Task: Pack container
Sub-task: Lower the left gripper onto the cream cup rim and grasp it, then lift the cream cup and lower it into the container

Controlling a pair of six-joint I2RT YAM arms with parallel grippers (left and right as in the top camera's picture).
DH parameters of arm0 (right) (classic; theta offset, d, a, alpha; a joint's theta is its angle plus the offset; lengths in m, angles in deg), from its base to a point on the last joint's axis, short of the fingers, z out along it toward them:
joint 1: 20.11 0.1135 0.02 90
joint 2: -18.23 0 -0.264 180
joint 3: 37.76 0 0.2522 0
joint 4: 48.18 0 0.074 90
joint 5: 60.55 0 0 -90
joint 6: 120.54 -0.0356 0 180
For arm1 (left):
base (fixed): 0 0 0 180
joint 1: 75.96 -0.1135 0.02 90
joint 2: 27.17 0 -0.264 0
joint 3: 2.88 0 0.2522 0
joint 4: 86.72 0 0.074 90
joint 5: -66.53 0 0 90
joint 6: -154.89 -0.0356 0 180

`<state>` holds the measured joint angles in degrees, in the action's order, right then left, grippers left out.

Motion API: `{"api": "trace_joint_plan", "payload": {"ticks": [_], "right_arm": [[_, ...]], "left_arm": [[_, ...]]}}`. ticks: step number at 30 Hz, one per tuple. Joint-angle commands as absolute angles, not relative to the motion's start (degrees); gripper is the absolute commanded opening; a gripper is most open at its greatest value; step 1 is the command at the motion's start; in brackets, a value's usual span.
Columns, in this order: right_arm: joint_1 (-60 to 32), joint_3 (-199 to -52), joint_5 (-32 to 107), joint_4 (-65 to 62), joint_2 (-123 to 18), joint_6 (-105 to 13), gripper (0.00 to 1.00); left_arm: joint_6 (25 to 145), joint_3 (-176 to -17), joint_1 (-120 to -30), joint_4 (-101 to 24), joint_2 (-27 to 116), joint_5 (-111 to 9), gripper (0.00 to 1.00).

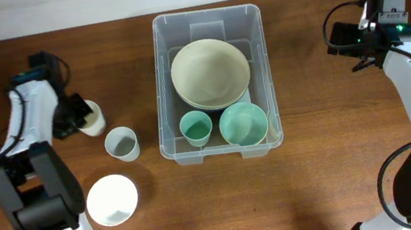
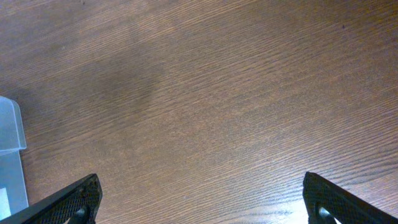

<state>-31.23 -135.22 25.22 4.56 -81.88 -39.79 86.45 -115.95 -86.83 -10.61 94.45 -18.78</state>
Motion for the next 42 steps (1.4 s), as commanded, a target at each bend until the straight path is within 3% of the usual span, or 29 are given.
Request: {"api": "trace_joint_plan", "payload": {"ticks": [1, 16, 28, 42], "right_arm": [[-31.40, -135.85, 24.67, 4.41, -80.48, -40.25, 0.99], [-31.40, -135.85, 24.67, 4.39, -80.48, -40.23, 0.99], [-31.40, -135.85, 24.67, 4.41, -80.48, -40.25, 0.99], [-31.40, -135.85, 24.67, 4.41, -80.48, -40.23, 0.99]], "left_arm": [[82.45, -121.55, -87.71, -10.77, 92.01, -18.37, 0.00], [78.47, -123.40, -74.70, -10.74, 75.26, -22.72, 0.01], [78.49, -122.64, -60.06, -4.36, 74.94, -22.72, 0.01], [78.80, -115.49, -49.61, -4.62, 75.05, -22.67, 0.01]]}}
